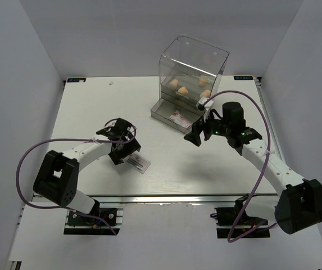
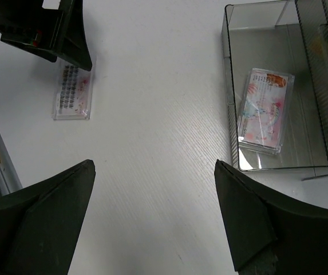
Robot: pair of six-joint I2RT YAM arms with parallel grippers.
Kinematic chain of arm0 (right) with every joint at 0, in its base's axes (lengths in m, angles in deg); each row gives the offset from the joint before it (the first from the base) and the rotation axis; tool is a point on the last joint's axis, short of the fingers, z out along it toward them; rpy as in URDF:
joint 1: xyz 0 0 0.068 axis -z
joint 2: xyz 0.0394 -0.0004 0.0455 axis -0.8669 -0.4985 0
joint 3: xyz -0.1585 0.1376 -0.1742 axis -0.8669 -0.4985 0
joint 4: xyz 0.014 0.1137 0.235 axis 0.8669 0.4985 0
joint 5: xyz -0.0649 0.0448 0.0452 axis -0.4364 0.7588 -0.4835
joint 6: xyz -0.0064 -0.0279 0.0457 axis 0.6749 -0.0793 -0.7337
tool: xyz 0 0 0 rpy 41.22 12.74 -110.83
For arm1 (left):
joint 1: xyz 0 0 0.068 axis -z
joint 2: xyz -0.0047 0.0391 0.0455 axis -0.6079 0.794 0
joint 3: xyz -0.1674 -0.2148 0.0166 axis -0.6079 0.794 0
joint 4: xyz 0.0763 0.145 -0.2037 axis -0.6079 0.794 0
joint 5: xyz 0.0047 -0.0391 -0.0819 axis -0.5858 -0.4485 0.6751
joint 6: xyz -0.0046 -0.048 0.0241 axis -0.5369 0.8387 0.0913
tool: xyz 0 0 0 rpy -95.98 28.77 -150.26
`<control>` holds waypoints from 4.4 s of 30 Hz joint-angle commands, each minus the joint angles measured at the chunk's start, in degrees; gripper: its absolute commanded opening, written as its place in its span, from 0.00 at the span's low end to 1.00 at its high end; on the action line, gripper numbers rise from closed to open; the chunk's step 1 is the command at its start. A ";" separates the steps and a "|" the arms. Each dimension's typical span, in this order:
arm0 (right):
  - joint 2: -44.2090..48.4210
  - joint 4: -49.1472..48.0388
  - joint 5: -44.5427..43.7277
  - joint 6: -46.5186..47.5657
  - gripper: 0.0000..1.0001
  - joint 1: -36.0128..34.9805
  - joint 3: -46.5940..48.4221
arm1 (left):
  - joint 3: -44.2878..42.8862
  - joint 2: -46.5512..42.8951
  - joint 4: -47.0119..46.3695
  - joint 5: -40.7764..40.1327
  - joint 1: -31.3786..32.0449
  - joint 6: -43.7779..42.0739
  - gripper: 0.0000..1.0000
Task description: Organize the makeup
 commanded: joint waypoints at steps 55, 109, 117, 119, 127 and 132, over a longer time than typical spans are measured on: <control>7.38 -2.33 0.79 -4.82 0.33 9.52 -0.77 | -32.05 19.31 -13.05 21.28 3.82 4.43 0.06; 10.63 -0.40 5.77 -0.35 0.23 10.84 -4.91 | -56.50 36.22 -12.88 21.90 0.83 9.44 0.98; 9.84 6.36 13.96 10.46 0.36 10.84 -4.03 | -44.22 23.83 -18.06 23.40 0.92 4.79 0.98; 9.14 7.86 15.98 14.32 0.37 10.75 -3.24 | -41.04 18.93 -18.59 22.78 0.74 2.77 0.98; 3.43 16.57 7.06 28.39 0.24 0.93 1.68 | -21.29 -0.25 -19.73 16.02 -1.89 -7.61 0.98; -2.70 14.82 -2.81 30.51 0.00 -7.52 3.70 | -11.16 -12.27 -22.63 19.43 -8.29 -10.07 0.98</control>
